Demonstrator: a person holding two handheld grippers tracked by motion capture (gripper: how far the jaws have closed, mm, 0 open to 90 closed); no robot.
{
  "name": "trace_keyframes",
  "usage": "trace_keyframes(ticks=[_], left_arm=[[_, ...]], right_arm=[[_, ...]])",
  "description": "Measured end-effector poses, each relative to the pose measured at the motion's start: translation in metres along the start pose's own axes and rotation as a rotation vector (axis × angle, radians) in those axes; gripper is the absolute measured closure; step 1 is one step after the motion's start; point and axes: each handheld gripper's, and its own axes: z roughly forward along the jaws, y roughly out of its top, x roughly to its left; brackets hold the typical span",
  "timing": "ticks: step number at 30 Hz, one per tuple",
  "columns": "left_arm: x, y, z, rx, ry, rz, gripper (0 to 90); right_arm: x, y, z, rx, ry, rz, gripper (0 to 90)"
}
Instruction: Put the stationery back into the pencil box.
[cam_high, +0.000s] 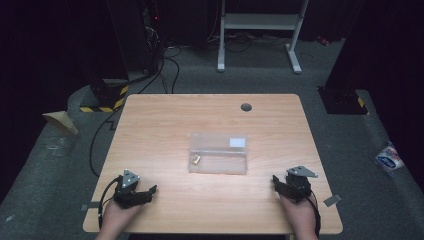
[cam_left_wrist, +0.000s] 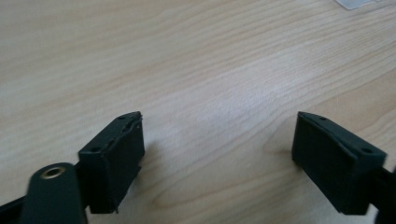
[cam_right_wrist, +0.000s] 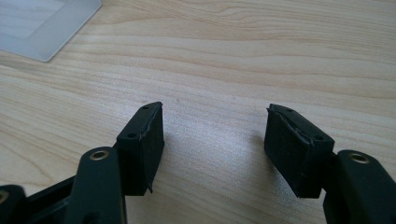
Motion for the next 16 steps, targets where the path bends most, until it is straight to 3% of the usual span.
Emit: trace_keyframes(ticks=[5,16], left_arm=[[0.0013,-0.0013,-0.0015,0.004,0.034,-0.019,15.7],[0.0023,-0.0007,-0.0007,0.007,0.016,-0.016,15.1]], right_arm=[[-0.0016,0.0007,0.0009,0.002,-0.003,0.008,35.7],[-0.0001,0.0007,0.001,0.002,-0.02,0.017,34.9]])
